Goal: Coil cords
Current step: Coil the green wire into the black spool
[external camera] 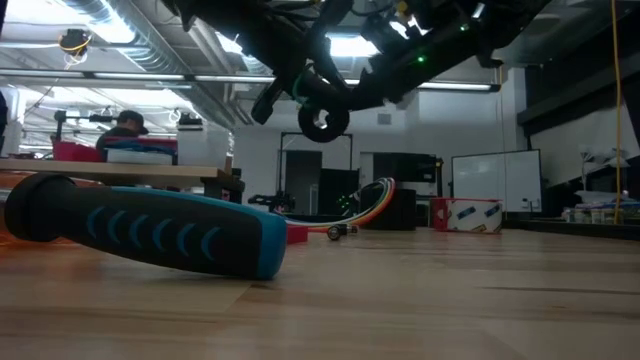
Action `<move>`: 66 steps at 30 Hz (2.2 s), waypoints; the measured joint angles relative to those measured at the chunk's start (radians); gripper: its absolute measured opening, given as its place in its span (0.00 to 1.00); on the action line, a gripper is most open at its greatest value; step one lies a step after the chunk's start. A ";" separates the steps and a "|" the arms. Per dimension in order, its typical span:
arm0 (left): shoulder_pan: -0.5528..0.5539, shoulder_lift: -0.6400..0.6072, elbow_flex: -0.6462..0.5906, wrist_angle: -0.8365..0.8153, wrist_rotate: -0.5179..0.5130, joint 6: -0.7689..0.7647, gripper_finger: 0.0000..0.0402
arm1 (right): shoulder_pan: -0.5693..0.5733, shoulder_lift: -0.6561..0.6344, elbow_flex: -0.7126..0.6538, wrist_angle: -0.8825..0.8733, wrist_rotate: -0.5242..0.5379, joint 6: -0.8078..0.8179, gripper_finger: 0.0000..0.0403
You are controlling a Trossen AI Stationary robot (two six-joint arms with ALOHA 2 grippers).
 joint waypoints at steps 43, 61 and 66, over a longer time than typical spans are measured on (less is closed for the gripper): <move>-0.055 0.002 0.000 0.033 -0.031 0.205 0.01 | -0.001 0.000 0.001 0.431 0.008 0.257 0.00; -0.052 0.002 0.000 -0.006 -0.077 0.228 0.00 | 0.000 0.000 0.001 0.492 -0.125 0.306 0.00; -0.053 0.002 -0.001 -0.079 -0.077 0.184 0.00 | 0.000 0.000 0.001 0.536 -0.131 0.309 0.00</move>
